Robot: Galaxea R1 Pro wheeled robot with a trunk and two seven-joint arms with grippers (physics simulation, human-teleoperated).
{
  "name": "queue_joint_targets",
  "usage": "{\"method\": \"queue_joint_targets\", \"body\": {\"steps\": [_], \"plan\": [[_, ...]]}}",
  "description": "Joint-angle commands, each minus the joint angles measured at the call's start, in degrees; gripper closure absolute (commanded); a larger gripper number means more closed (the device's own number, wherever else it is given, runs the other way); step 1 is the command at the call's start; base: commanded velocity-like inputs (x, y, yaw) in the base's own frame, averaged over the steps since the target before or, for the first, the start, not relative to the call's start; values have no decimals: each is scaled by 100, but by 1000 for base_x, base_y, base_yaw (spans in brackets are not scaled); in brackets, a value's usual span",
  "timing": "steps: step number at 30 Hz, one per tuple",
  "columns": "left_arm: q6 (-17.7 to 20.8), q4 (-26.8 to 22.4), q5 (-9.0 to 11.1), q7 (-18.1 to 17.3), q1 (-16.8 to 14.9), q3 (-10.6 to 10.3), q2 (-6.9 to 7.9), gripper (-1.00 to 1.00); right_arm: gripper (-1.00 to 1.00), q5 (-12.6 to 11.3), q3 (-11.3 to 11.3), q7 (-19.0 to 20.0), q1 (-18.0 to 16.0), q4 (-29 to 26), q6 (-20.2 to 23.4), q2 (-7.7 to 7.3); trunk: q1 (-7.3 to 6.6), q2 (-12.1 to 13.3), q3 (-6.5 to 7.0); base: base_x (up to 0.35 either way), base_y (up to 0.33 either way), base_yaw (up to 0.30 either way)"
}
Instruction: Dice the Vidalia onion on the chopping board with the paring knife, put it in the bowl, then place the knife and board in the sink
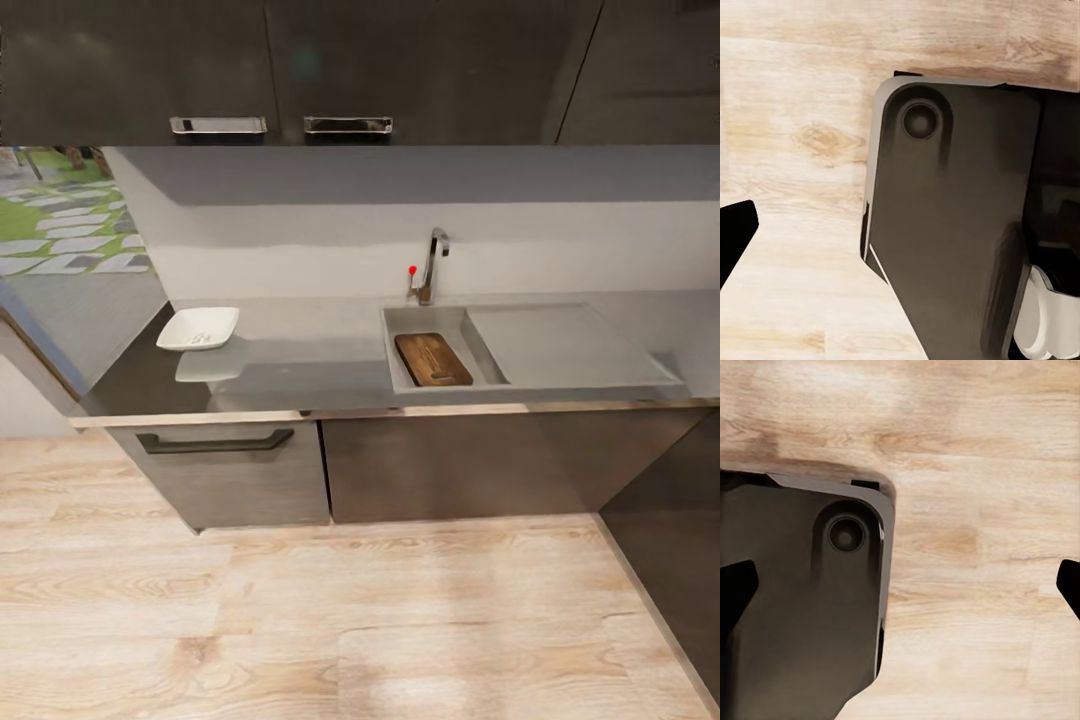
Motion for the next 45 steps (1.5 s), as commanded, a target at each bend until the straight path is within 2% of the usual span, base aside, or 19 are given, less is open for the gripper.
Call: {"method": "queue_joint_targets", "body": {"steps": [1,45], "plan": [[-20,5,59,-19,-4,-43,3,-100,-100,-10,48,-42,-1,-10,-1,-1,3,-9,0,0,0,0],[-22,5,59,-19,-4,-43,3,-100,-100,-19,48,-42,-3,-10,-1,9,3,-9,401,0,0,0]]}}
